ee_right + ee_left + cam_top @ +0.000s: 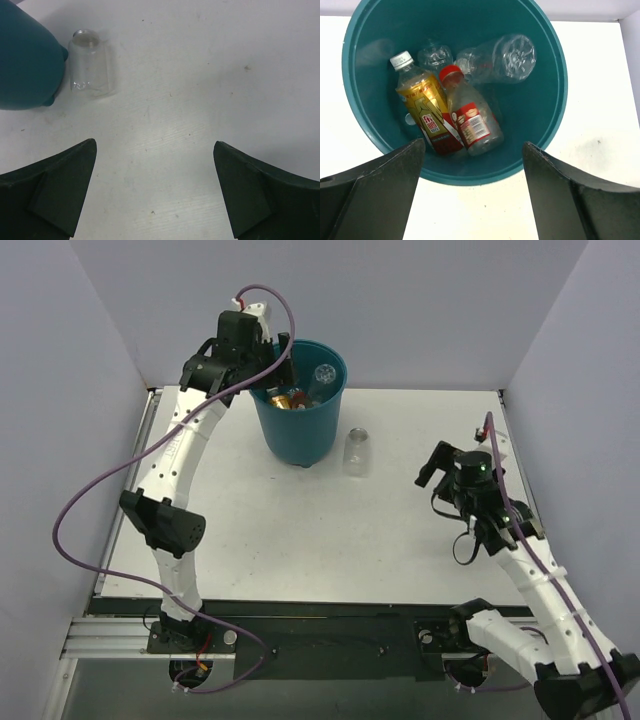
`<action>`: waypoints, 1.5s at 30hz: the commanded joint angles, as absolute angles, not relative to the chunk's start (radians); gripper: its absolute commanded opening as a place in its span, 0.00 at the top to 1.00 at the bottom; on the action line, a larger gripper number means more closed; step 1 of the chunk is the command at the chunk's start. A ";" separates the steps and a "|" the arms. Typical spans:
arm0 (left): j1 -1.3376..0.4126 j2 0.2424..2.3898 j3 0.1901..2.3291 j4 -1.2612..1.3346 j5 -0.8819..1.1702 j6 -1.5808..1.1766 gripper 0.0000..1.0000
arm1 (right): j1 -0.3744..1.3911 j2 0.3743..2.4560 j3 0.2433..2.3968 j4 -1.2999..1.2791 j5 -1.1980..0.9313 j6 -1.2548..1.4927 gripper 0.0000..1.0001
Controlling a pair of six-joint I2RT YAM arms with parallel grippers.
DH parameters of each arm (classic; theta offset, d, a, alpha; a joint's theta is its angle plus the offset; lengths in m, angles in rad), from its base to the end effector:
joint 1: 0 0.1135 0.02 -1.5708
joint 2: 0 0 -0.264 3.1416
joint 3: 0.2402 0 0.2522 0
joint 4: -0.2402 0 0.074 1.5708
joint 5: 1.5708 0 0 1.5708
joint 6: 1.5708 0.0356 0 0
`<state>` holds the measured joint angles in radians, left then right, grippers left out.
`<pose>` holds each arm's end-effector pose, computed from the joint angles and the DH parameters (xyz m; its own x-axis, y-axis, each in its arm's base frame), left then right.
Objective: Put the plastic bottles in the bin
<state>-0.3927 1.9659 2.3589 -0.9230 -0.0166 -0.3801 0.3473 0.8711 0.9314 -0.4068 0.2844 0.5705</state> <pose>0.3878 -0.1600 0.4510 -0.5708 -0.1651 -0.8043 0.1698 0.9347 -0.3123 0.1845 0.0562 0.3534 -0.3112 0.4386 -0.8431 0.1064 0.8976 0.4278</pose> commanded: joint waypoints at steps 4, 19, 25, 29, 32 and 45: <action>-0.390 1.723 2.223 -0.946 0.055 -0.298 0.10 | 0.318 1.208 1.064 -0.241 0.114 0.546 0.03; -0.374 1.220 1.698 -0.954 0.009 -0.287 0.10 | 0.262 1.949 1.629 -0.218 -0.331 0.571 0.03; -0.368 1.173 1.583 -0.937 -0.015 -0.314 0.10 | 0.262 2.078 1.658 -0.187 -0.317 0.584 0.03; -0.367 1.177 1.551 -0.924 -0.005 -0.337 0.10 | 0.268 2.175 1.696 -0.176 -0.337 0.603 0.04; -0.365 1.181 1.537 -0.904 0.000 -0.364 0.10 | 0.275 2.206 1.686 -0.132 -0.345 0.627 0.07; -0.351 1.138 1.468 -0.811 0.009 -0.370 0.10 | 0.235 1.780 1.385 -0.048 -0.351 0.615 0.44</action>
